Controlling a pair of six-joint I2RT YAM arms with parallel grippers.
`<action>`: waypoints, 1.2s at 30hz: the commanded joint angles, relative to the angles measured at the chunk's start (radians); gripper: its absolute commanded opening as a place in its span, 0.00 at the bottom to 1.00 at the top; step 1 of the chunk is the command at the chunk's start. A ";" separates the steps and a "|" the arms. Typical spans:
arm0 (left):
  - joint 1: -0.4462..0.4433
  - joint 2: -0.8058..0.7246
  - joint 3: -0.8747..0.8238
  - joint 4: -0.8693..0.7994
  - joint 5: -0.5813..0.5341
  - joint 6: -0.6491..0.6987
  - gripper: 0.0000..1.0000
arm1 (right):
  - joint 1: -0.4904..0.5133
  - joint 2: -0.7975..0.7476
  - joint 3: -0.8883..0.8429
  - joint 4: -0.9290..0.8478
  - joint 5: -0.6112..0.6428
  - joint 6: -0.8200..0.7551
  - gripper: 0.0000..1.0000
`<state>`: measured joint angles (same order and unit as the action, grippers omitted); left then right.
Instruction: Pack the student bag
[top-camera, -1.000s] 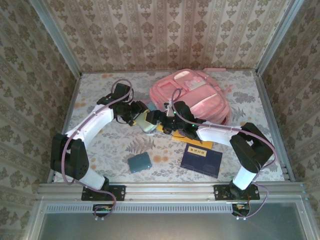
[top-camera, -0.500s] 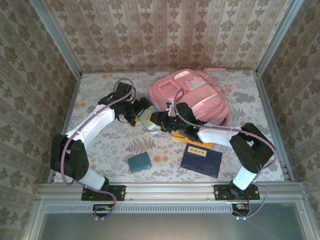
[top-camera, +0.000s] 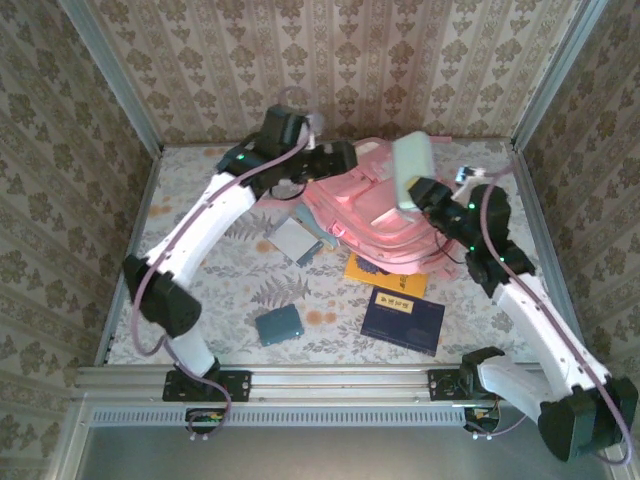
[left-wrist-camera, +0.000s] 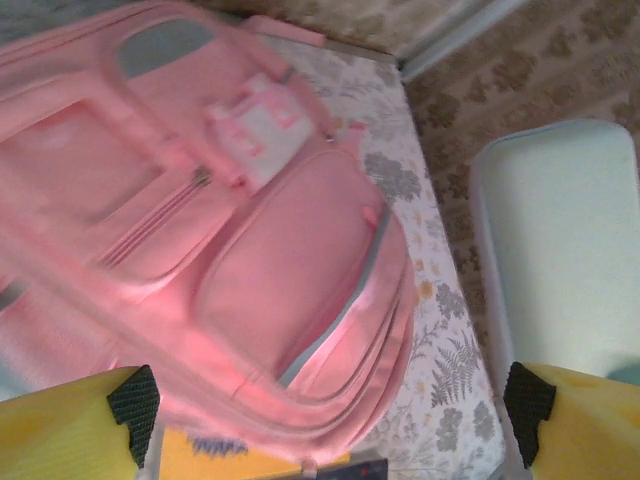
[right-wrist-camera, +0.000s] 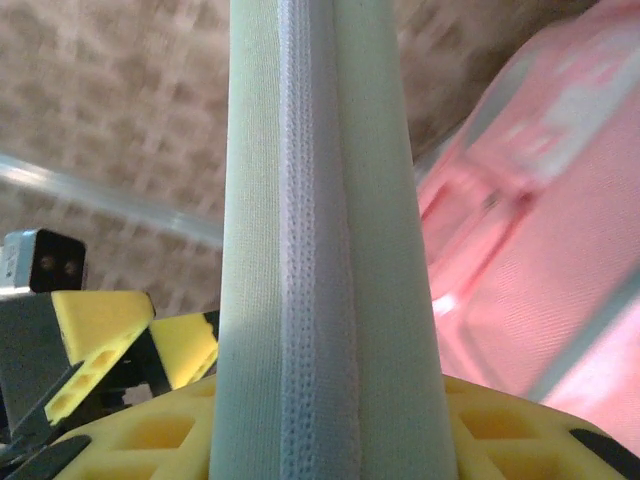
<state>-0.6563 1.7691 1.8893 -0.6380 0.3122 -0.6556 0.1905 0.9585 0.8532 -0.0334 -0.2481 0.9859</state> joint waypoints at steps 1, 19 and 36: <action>-0.039 0.192 0.173 -0.082 0.065 0.221 0.90 | -0.081 -0.067 -0.013 -0.252 0.071 -0.086 0.42; -0.154 0.607 0.458 -0.054 0.217 0.190 0.81 | -0.256 -0.208 -0.053 -0.395 0.037 -0.180 0.44; -0.196 0.570 0.347 0.005 0.263 0.172 0.38 | -0.281 -0.196 -0.133 -0.324 -0.034 -0.140 0.43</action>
<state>-0.8368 2.3779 2.2440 -0.6270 0.5354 -0.4858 -0.0853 0.7685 0.7292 -0.3988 -0.2550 0.8398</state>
